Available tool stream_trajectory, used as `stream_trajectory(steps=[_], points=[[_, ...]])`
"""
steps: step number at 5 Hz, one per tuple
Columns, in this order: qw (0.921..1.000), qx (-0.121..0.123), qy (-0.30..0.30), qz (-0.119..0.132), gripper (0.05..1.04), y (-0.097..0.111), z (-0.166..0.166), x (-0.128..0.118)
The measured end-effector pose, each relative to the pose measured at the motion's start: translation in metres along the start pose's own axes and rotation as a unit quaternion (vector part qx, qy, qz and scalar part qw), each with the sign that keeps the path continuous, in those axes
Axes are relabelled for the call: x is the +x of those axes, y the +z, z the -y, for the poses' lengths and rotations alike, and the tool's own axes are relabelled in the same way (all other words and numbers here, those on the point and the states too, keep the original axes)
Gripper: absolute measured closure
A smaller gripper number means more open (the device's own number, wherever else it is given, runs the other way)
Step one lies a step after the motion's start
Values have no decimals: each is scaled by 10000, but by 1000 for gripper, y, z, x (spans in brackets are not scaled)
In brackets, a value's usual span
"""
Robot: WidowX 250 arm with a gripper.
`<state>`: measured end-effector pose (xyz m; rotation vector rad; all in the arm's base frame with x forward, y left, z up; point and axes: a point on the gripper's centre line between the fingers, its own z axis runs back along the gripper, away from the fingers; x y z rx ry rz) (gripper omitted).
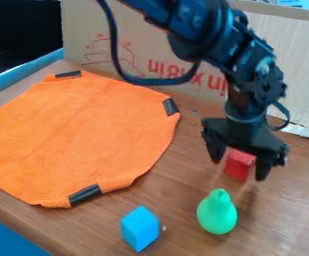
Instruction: Put the red block on the top left of the cloth
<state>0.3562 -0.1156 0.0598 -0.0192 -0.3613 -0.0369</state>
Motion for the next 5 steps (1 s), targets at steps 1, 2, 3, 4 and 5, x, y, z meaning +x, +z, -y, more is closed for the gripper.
stream_trajectory(steps=[1,2,3,4,5], points=[[9999,109,-50,-44,144,-10,0,0],[10000,10,-32,-31,424,-10,3,1],[9997,-180,87,-100,486,-6,-5,-3],[9984,-424,371,-18,486,13,-22,-3],[9947,-623,812,29,486,30,-50,-5]])
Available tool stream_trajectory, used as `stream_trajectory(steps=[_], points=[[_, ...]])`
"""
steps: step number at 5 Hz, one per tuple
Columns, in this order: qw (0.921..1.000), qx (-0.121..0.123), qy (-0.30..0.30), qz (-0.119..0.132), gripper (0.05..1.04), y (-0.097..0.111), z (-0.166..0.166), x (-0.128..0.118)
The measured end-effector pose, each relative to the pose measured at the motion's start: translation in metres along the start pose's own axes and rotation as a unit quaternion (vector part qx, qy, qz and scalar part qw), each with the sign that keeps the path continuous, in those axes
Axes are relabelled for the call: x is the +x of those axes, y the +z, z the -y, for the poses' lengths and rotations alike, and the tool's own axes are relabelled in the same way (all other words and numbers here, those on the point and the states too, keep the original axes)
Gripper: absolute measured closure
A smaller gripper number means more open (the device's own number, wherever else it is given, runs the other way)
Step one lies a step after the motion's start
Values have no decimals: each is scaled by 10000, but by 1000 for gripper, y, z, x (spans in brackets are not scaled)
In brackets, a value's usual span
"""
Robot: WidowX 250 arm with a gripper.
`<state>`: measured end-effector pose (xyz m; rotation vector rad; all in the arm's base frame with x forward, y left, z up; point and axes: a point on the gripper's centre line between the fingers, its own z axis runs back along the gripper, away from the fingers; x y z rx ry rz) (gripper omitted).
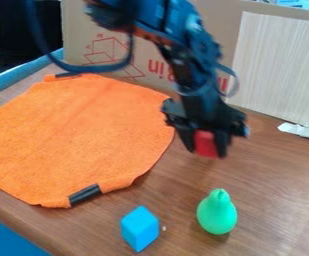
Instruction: Put the red block on the top left of the cloth
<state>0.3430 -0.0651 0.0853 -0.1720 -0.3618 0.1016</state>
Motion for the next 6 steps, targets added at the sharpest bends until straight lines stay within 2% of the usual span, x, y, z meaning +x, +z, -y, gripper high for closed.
stream_trajectory(steps=[1,3,4,5,6], points=[[9996,-19,254,105,486,14,-22,-1],[9965,210,780,217,486,24,-74,0],[9906,354,1272,346,486,31,-110,4],[9823,398,1754,517,486,36,-139,18],[9772,517,1975,587,486,38,-158,25]])
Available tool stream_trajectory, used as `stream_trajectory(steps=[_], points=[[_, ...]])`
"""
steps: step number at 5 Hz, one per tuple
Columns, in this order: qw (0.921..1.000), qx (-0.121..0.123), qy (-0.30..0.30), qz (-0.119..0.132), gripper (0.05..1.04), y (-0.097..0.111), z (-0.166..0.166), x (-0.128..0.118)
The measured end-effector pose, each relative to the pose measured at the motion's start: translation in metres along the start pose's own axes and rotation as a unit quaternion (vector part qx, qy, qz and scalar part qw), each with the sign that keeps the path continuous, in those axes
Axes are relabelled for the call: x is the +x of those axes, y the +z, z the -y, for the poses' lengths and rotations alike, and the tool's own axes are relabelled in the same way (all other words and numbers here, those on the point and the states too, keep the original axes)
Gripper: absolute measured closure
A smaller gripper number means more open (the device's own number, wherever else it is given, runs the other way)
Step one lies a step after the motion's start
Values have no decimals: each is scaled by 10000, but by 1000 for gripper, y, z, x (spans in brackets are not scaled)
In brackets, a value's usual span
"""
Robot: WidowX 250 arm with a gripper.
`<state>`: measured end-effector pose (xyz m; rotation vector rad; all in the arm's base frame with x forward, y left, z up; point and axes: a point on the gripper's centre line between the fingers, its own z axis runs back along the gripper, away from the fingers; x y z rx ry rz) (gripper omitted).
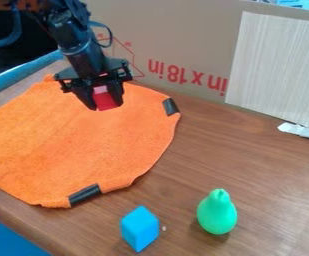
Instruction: Put the red block on the top left of the cloth
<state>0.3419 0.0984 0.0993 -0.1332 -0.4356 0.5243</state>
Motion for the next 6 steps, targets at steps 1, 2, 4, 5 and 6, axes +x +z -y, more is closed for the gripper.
stream_trajectory(steps=[1,2,4,5,6], points=[[9992,202,349,50,486,-10,-22,13],[9956,371,823,233,486,-11,-38,30],[9739,620,2123,508,486,-6,-58,43],[9568,873,2679,718,486,-4,-66,46],[9441,932,3070,761,486,-9,-68,58]])
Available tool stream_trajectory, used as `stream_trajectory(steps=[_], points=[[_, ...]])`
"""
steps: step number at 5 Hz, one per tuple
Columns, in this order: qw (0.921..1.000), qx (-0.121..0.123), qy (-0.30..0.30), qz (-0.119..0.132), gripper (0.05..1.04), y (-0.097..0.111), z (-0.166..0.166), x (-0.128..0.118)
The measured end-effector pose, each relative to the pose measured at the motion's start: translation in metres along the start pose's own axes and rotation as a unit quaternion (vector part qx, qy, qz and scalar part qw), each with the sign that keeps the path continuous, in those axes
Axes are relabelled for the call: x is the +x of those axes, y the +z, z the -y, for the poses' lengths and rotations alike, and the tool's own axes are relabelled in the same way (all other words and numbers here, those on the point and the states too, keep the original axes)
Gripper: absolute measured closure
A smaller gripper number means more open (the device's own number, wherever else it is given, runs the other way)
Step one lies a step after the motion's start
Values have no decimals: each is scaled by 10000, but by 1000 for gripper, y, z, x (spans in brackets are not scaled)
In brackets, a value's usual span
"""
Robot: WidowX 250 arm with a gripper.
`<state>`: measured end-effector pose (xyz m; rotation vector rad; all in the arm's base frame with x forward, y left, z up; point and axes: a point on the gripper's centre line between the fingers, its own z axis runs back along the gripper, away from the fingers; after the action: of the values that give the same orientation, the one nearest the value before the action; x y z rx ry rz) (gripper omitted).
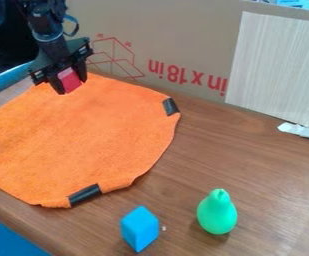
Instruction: Put the red block on the top left of the cloth
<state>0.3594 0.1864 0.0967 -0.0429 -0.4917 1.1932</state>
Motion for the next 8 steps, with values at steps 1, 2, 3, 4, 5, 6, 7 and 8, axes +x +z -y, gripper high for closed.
stream_trajectory(steps=[1,2,3,4,5,6,7,8], points=[[9994,174,282,62,486,-9,1,9],[9985,294,463,41,486,-17,4,15],[9975,441,547,19,486,-23,2,16],[9972,573,471,-46,486,-32,3,10],[9977,618,270,-98,415,-35,7,3],[9982,589,-7,-142,133,-37,11,-4],[9977,601,-239,-226,81,-42,9,-15],[9972,500,-523,-204,83,-36,14,-22]])
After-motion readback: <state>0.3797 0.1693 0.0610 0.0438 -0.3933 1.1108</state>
